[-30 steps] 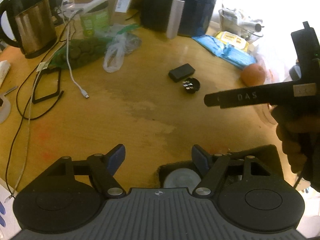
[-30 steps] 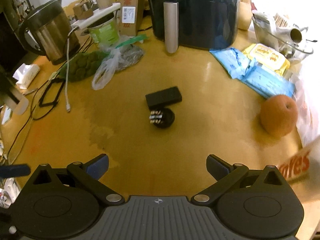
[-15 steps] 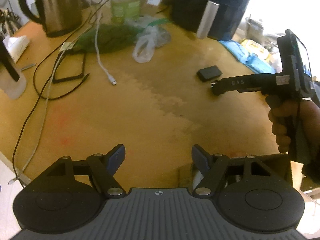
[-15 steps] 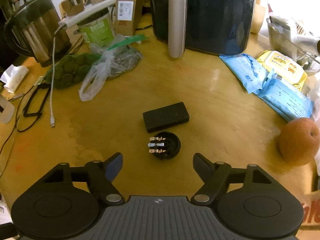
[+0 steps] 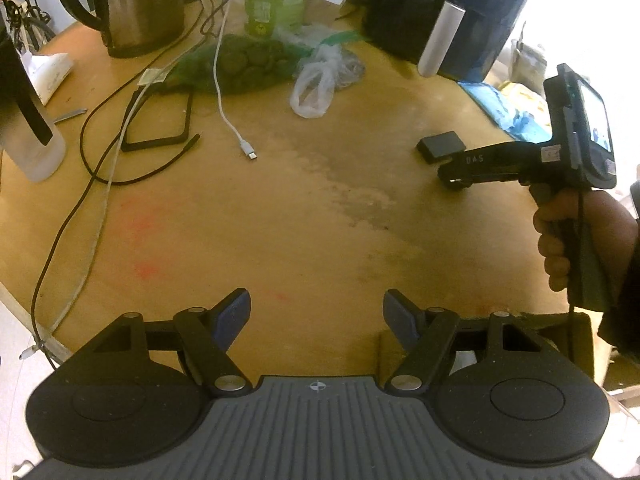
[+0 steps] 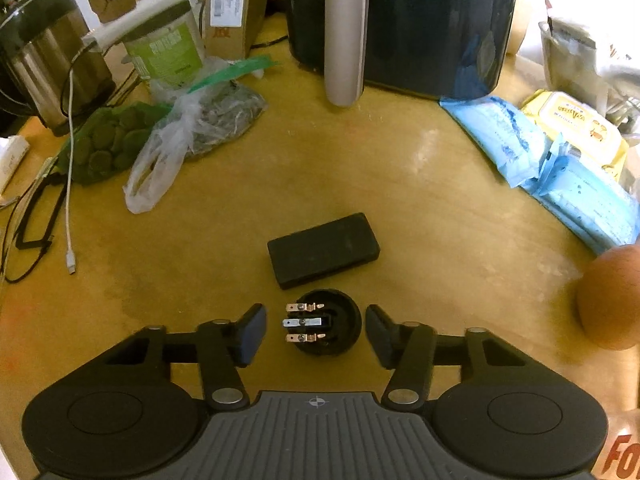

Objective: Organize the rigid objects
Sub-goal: 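Grasp the black round socket plug with the right gripper and lift it, then grasp the black rectangular block with the left gripper while the right gripper holds the plug, then carry the black block and the plug over the box with both grippers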

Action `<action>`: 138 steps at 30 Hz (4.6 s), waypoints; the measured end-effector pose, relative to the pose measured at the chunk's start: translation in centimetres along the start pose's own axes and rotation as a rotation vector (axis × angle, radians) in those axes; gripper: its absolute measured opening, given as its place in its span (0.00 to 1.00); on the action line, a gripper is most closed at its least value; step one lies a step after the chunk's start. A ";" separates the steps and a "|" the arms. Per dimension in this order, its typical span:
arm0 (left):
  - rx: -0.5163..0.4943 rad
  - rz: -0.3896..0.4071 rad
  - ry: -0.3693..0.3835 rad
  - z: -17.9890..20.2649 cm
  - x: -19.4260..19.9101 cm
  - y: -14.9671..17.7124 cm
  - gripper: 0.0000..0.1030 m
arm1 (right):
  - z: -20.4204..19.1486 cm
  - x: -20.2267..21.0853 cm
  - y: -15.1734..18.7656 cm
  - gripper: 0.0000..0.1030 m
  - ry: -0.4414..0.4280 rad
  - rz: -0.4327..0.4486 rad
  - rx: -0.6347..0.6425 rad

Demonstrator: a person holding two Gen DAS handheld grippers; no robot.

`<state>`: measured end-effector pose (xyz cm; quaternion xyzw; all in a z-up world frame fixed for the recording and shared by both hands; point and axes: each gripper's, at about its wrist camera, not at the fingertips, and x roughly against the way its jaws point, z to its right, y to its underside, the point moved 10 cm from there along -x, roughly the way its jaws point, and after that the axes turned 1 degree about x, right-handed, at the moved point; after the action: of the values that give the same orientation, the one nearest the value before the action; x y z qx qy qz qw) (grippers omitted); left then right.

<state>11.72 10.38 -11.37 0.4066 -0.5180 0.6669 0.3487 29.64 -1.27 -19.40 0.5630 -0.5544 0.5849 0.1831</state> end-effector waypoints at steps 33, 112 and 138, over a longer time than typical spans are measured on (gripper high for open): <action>-0.195 0.034 0.065 4.3 -2.9 -5.9 0.71 | 0.2 10.4 1.5 0.45 0.113 0.207 0.194; -0.550 0.087 0.205 14.5 -7.6 -8.8 0.30 | 8.4 15.2 11.8 0.45 0.008 0.110 -0.322; -0.432 0.138 0.210 12.1 0.0 -3.1 0.30 | 8.1 15.9 15.5 0.45 -0.018 0.080 -0.282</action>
<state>16.69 -0.74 -8.53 0.2148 -0.6359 0.6014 0.4333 15.56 -19.64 -14.54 0.5144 -0.6547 0.5031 0.2316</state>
